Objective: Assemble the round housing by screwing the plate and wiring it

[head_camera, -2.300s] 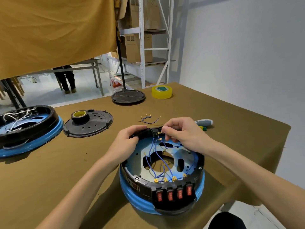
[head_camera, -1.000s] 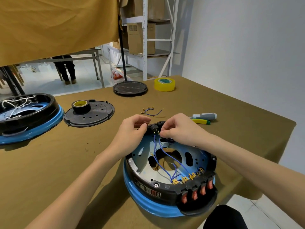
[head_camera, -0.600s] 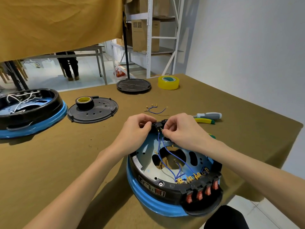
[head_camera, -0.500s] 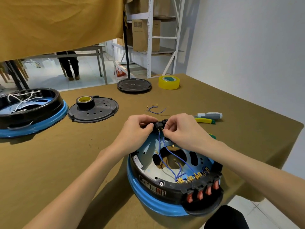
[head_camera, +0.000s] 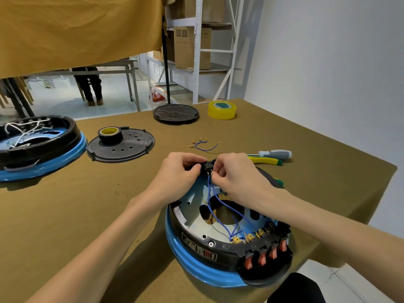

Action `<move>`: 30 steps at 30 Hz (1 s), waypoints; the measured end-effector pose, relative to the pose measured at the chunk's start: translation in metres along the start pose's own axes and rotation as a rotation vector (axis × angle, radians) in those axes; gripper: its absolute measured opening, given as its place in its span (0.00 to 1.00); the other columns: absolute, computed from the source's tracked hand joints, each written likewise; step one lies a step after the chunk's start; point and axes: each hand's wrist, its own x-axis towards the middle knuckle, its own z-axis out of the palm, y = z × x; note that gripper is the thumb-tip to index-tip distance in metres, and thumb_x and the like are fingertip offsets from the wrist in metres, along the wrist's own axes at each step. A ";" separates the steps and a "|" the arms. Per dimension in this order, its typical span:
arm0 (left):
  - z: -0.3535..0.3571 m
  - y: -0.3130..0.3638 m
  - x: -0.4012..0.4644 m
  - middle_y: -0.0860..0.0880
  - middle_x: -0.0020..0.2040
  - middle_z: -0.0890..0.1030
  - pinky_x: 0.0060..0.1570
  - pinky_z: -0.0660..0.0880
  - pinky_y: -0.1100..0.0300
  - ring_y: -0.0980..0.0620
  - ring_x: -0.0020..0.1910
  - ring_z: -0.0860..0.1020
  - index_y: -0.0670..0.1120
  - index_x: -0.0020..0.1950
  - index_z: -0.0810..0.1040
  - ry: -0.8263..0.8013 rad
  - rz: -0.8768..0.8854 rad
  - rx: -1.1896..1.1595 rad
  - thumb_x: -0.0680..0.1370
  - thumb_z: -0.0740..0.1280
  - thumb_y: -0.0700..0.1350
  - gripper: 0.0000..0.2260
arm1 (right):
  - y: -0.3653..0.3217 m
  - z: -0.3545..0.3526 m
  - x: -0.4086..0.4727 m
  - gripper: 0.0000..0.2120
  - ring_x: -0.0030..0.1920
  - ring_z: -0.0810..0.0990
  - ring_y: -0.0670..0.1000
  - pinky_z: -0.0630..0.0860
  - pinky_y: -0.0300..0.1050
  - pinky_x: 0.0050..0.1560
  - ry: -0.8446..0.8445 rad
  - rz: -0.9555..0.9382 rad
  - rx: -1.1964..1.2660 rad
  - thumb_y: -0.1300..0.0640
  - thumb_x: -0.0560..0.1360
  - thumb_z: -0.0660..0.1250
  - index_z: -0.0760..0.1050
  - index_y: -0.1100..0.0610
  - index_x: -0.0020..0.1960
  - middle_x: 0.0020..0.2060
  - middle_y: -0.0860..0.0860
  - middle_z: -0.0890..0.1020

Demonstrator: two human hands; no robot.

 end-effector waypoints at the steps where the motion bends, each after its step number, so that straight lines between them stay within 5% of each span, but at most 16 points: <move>1: 0.000 0.000 0.000 0.57 0.52 0.85 0.55 0.79 0.61 0.61 0.53 0.82 0.52 0.60 0.85 0.000 -0.002 -0.003 0.83 0.65 0.42 0.12 | -0.001 0.001 0.000 0.05 0.39 0.80 0.51 0.78 0.50 0.41 0.003 0.004 -0.009 0.56 0.78 0.68 0.79 0.55 0.44 0.36 0.50 0.82; 12: 0.002 -0.002 0.001 0.60 0.51 0.84 0.52 0.78 0.65 0.64 0.52 0.81 0.53 0.59 0.85 0.008 0.004 -0.019 0.82 0.65 0.41 0.12 | -0.008 0.005 0.003 0.07 0.42 0.80 0.59 0.80 0.58 0.45 0.010 0.046 -0.051 0.57 0.79 0.66 0.78 0.61 0.46 0.40 0.57 0.81; 20: -0.001 -0.003 0.002 0.58 0.52 0.85 0.54 0.79 0.61 0.63 0.53 0.81 0.54 0.58 0.85 -0.005 -0.005 -0.019 0.83 0.65 0.43 0.11 | -0.004 -0.001 -0.001 0.07 0.38 0.81 0.53 0.80 0.50 0.40 -0.003 0.069 -0.030 0.53 0.78 0.70 0.80 0.55 0.44 0.37 0.52 0.82; 26: 0.000 -0.003 0.001 0.60 0.51 0.84 0.52 0.79 0.63 0.64 0.52 0.81 0.55 0.58 0.85 0.016 -0.014 -0.031 0.83 0.65 0.42 0.12 | -0.014 -0.002 0.010 0.06 0.41 0.80 0.58 0.82 0.57 0.44 -0.039 0.067 -0.093 0.58 0.78 0.67 0.79 0.60 0.45 0.40 0.57 0.80; 30: -0.002 -0.004 0.003 0.59 0.52 0.85 0.52 0.79 0.64 0.64 0.52 0.82 0.54 0.59 0.85 0.012 -0.009 -0.051 0.82 0.67 0.42 0.11 | -0.008 -0.007 0.010 0.11 0.41 0.81 0.56 0.81 0.54 0.43 -0.083 0.051 -0.075 0.52 0.80 0.68 0.81 0.58 0.43 0.38 0.55 0.82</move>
